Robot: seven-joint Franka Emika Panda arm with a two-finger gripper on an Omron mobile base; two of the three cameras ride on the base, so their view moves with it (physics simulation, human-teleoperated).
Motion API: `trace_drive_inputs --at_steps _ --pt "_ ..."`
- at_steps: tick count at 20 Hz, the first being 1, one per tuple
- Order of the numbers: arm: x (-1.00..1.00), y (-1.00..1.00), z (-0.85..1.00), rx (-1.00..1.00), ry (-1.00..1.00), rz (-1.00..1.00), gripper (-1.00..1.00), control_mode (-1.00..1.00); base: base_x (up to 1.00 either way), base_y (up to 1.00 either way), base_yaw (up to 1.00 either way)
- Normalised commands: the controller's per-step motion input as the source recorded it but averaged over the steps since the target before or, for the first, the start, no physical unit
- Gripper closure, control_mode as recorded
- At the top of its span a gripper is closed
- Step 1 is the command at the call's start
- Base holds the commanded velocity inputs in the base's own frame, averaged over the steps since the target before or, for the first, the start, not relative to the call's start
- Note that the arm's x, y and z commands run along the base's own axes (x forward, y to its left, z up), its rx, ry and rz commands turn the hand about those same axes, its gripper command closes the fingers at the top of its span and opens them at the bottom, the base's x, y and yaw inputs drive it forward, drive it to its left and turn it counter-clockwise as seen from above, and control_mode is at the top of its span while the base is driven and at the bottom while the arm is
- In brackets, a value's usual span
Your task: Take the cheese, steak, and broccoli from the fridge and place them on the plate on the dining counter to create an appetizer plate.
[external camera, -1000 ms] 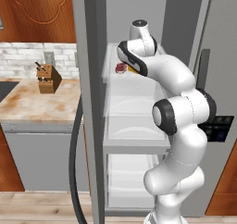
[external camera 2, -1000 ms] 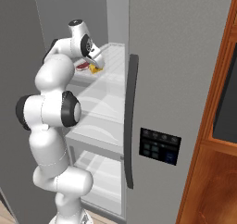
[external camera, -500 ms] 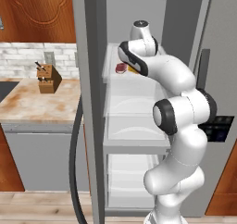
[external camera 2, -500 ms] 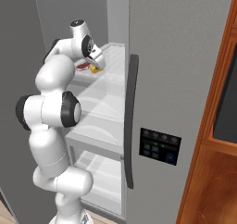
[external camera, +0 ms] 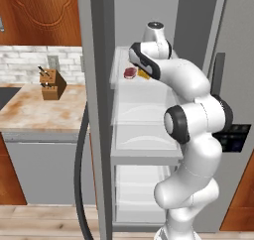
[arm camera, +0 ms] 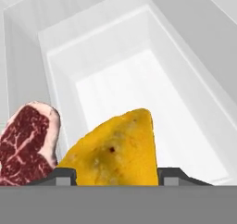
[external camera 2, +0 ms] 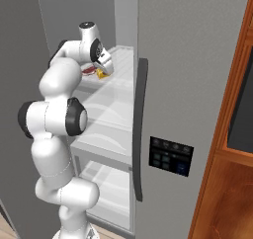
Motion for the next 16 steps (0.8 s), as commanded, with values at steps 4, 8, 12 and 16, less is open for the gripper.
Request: trace_drive_inputs --at_steps 4,8,12,16 --pt "0.3 -0.04 -1.0 0.04 0.02 0.0 1.0 -1.0 0.0 0.0 0.0" --pt "-0.48 -0.01 -0.24 0.0 -0.15 0.0 1.0 -1.0 0.0 0.0 0.0" --pt "-0.96 0.0 0.09 0.0 -0.25 0.0 1.0 -1.0 0.0 0.0 0.0" --pt "-1.0 -0.01 0.02 0.0 -0.2 0.0 1.0 -1.0 0.0 0.0 0.0"
